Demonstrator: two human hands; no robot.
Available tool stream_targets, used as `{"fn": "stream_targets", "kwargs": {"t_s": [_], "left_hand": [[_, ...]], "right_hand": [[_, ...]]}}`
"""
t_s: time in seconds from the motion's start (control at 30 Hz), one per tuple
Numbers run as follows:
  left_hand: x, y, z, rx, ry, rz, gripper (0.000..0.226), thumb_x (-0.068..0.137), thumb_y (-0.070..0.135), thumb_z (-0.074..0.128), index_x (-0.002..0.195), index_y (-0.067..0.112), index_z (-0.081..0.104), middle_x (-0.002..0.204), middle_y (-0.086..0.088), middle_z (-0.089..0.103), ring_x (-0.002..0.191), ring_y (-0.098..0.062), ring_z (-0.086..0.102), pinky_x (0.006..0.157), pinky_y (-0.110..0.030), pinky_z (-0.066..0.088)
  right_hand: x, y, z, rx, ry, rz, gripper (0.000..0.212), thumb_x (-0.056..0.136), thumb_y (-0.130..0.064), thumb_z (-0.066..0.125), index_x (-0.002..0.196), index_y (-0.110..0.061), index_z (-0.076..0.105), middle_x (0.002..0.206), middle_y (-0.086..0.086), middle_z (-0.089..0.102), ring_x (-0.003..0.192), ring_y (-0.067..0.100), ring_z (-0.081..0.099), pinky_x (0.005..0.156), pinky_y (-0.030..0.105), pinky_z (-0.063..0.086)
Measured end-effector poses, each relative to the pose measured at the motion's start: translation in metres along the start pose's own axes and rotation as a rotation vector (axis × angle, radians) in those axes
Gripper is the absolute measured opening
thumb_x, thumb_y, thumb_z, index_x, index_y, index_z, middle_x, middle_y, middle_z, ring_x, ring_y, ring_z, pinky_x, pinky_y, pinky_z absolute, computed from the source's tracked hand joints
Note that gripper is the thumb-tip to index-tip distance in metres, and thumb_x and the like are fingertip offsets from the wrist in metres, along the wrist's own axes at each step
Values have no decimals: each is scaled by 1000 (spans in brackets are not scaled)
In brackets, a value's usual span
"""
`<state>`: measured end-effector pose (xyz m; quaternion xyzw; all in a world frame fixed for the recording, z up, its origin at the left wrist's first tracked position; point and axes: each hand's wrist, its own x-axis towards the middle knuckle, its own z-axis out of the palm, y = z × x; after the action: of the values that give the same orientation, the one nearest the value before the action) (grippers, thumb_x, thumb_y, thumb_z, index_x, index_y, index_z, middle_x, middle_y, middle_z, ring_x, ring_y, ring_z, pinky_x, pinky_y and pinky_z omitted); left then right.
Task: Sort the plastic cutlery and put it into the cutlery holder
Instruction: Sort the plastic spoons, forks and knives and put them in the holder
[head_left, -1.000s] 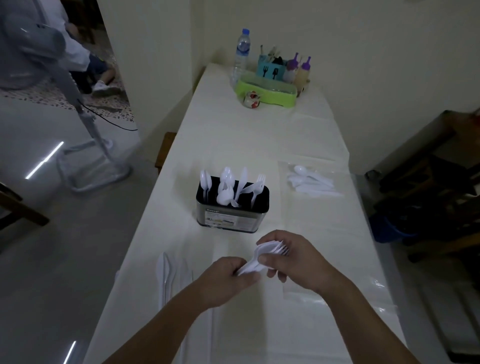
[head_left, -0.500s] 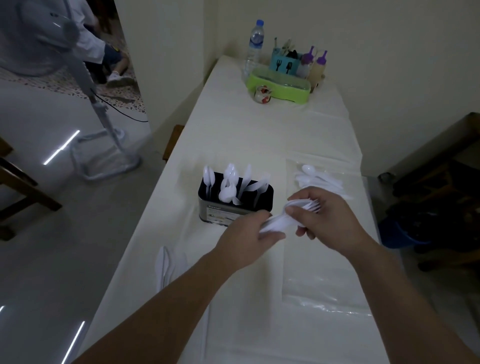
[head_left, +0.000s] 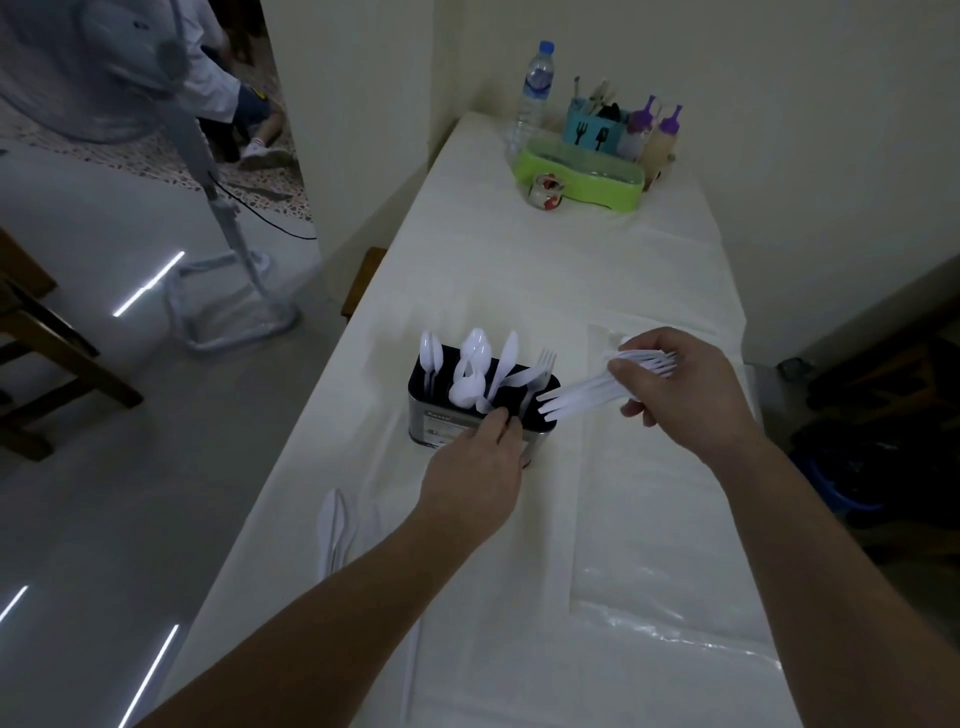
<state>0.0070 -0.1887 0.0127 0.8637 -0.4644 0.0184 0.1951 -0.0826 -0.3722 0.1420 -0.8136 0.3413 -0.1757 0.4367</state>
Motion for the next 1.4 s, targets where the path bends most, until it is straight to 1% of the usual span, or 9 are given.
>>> {"fn": "stream_targets", "kwargs": {"t_s": [0.17, 0.37, 0.6, 0.77, 0.93, 1.1, 1.2, 1.3, 1.4], "left_hand": [[2, 0, 0, 34, -66, 25, 50, 79, 20, 65, 126, 3, 61, 124, -12, 62, 90, -29, 66, 69, -40, 59], [3, -3, -3, 57, -106, 59, 50, 78, 17, 64, 125, 1, 61, 121, -16, 62, 97, -34, 63, 74, -43, 58], [0, -7, -5, 6, -86, 97, 53, 79, 17, 60, 129, 1, 57, 121, -14, 61, 99, -32, 60, 79, -44, 56], [-4, -8, -9, -38, -80, 110, 59, 76, 15, 63, 132, 0, 55, 131, -17, 58, 105, -33, 61, 86, -45, 55], [-23, -14, -15, -95, -13, 158, 52, 73, 8, 67, 125, 0, 61, 129, -19, 61, 96, -32, 64, 83, -40, 57], [-61, -47, -23, -61, -10, 167, 38, 81, 12, 44, 108, 6, 69, 118, -16, 65, 98, -31, 63, 78, -39, 57], [-89, -75, -33, -73, 5, 50, 34, 81, 9, 47, 105, 9, 71, 106, -9, 66, 90, -27, 63, 71, -40, 57], [-117, -105, -42, -65, -11, -247, 26, 87, 6, 57, 109, 14, 69, 103, -6, 65, 90, -27, 62, 72, -37, 55], [-143, -127, -48, -82, -68, -528, 23, 91, 12, 55, 111, 17, 67, 104, -7, 66, 95, -30, 64, 79, -37, 49]], "right_hand": [[8, 3, 17, -93, -53, 6, 9, 85, -22, 73, 91, -17, 67, 75, 5, 70, 53, 15, 69, 48, 34, 52], [20, 4, 46, -437, -151, -122, 22, 84, -35, 70, 96, -16, 63, 72, 2, 68, 63, 16, 67, 54, 30, 51], [20, 29, 86, -609, -281, -102, 40, 90, -39, 64, 116, -10, 55, 114, 8, 48, 93, 28, 59, 80, 36, 48], [16, 30, 88, -614, -215, -70, 49, 81, -47, 71, 112, -14, 52, 111, 4, 52, 93, 24, 59, 74, 35, 47], [7, 28, 87, -632, -134, -40, 68, 73, -60, 72, 116, -14, 48, 116, 2, 52, 98, 24, 58, 70, 32, 42], [-12, 21, 82, -623, 23, -20, 73, 82, -62, 62, 132, -12, 45, 131, 8, 48, 110, 30, 57, 77, 37, 45], [-41, 14, 84, -546, 158, -72, 56, 89, -51, 59, 128, -12, 49, 125, 8, 52, 101, 30, 60, 71, 32, 41], [-80, 8, 98, -491, 259, -138, 39, 91, -38, 60, 120, -12, 55, 114, 8, 56, 89, 29, 61, 67, 32, 43], [-121, 11, 125, -449, 229, -146, 30, 89, -30, 62, 113, -12, 59, 106, 6, 58, 82, 28, 63, 66, 27, 37]]}}
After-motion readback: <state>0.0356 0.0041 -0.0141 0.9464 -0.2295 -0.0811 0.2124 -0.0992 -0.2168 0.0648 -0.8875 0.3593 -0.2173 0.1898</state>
